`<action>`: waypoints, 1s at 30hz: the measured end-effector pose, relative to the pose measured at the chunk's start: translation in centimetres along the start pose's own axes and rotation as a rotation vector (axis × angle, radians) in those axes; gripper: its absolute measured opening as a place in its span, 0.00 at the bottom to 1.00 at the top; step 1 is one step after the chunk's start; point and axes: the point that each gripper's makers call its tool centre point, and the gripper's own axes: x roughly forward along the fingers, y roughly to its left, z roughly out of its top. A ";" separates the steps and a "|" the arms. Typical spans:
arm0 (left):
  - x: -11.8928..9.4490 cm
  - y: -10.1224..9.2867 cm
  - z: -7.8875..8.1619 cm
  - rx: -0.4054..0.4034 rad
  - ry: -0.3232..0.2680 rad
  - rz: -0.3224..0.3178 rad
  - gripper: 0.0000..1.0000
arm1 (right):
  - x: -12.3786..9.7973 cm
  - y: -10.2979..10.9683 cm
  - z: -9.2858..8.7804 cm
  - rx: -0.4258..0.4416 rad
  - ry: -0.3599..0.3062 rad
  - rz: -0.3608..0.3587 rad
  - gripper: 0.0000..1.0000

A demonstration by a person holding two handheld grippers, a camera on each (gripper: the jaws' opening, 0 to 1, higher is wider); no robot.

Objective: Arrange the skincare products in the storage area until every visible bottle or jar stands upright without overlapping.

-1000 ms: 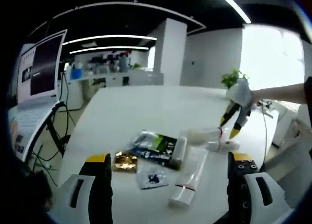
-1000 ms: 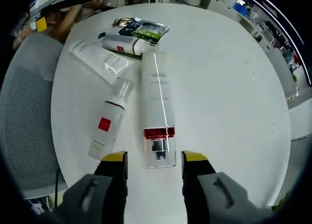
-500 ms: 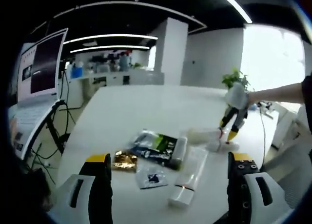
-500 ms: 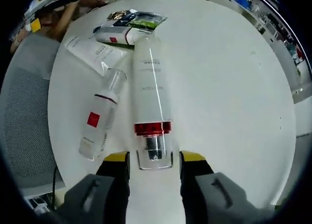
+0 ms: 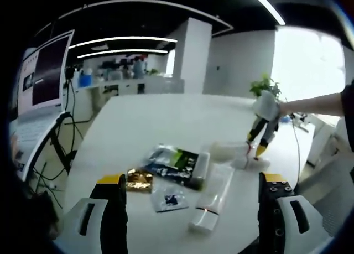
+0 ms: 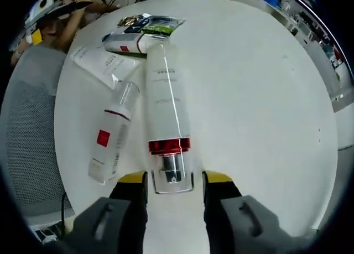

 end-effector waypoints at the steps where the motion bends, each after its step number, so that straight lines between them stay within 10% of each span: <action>1: 0.0 0.0 -0.1 0.004 0.004 0.001 0.97 | 0.0 0.0 0.0 -0.017 0.002 0.004 0.39; 30: 0.3 -0.9 0.5 0.146 0.052 -0.025 0.93 | -2.1 1.0 1.1 -0.002 0.001 -0.017 0.26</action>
